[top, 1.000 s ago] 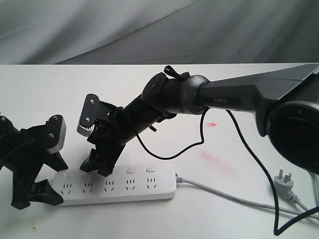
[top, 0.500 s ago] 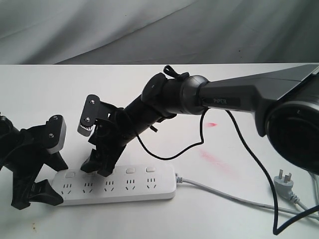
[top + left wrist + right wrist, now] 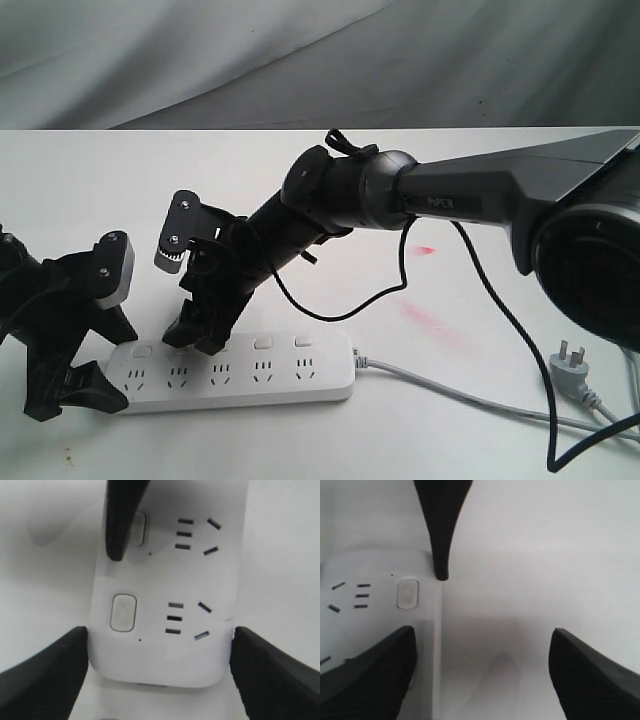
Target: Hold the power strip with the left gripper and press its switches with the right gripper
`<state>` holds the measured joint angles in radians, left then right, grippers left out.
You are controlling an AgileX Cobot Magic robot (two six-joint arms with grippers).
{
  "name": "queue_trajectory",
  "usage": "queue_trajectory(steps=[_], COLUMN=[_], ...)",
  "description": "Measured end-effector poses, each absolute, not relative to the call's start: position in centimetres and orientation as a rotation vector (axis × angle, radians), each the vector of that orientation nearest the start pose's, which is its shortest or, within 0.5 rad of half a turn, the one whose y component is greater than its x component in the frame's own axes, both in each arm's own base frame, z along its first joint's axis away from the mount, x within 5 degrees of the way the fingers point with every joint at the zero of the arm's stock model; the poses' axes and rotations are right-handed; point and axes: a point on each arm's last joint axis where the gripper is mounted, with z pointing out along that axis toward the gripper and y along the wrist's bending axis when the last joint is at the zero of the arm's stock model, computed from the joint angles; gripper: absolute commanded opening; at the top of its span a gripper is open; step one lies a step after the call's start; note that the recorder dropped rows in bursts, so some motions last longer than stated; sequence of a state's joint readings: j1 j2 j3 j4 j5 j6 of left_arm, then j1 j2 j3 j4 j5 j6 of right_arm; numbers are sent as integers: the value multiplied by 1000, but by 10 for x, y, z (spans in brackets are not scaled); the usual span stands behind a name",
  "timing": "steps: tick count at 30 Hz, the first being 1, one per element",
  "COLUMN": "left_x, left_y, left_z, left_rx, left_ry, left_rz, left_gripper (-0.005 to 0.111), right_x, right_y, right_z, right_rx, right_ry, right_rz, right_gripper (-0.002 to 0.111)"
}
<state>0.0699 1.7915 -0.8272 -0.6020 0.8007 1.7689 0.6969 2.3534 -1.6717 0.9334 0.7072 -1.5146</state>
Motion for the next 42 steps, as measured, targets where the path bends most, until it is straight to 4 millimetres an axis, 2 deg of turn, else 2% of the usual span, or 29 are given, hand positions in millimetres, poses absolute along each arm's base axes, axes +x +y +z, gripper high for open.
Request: queue_trajectory(steps=[20, 35, 39, 42], left_x=[278, 278, 278, 277], left_y=[-18, -18, -18, -18], left_z=[128, 128, 128, 128], left_rx=[1662, 1662, 1663, 1664], left_ry=[2306, 2306, 2306, 2306], left_rz=[-474, -475, -478, -485], left_gripper=[40, 40, 40, 40], right_x=[341, 334, 331, 333], right_y=[346, 355, 355, 339], right_z=[107, 109, 115, 134], right_rx=[-1835, -1885, -1909, -1961], right_ry=[1797, 1735, 1693, 1640], right_rz=[680, 635, 660, 721], right_gripper=[68, 68, 68, 68])
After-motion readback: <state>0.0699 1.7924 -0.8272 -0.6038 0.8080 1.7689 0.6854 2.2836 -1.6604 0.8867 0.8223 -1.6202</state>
